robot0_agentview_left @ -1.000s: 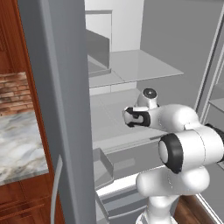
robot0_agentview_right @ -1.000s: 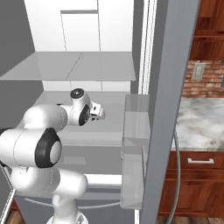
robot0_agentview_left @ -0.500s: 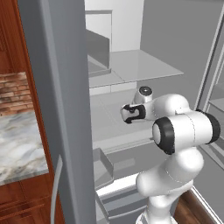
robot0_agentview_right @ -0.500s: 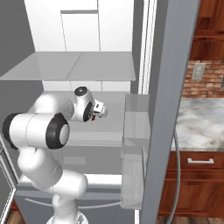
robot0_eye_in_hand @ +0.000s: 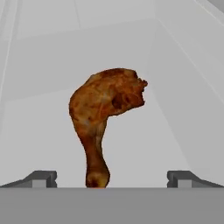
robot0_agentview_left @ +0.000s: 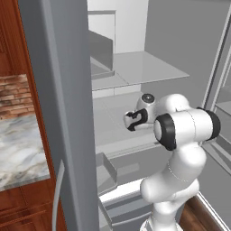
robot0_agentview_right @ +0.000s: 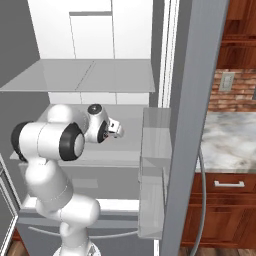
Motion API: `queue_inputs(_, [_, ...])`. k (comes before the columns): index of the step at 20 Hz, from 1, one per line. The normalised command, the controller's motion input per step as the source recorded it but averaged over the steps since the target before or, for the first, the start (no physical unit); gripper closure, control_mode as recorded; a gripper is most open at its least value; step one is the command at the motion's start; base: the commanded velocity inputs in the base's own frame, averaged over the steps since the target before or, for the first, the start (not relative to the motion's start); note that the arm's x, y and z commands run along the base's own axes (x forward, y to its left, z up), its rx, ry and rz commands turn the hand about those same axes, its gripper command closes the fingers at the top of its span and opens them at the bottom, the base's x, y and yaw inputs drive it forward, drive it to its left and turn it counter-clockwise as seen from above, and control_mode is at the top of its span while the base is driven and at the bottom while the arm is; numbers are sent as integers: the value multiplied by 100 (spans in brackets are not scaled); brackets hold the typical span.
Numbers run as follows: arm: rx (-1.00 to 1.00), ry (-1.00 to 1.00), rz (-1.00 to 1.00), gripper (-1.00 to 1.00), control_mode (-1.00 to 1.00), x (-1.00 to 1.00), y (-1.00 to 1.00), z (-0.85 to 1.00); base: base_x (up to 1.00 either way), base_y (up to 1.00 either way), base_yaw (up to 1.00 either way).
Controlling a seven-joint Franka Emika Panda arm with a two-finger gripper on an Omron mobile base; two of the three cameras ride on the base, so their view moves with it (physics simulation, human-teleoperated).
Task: Place one mushroom and one chicken drumstick in each tupperware on the nearby counter, to pack two identical lunches.
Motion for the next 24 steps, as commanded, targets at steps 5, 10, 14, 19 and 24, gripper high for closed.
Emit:
queue_inputs(5, [0,0,0,-100,-100,25,1,-9,0,0,0])
queue_inputs(10, [0,0,0,-100,-100,22,8,-17,0,0,0])
queue_inputs(14, [0,0,0,-100,-100,26,10,-22,0,0,0])
queue_inputs(19, [0,0,0,-100,-100,28,10,-28,0,0,0])
queue_inputs(24, [0,0,-1,-100,-100,20,4,-43,0,0,0])
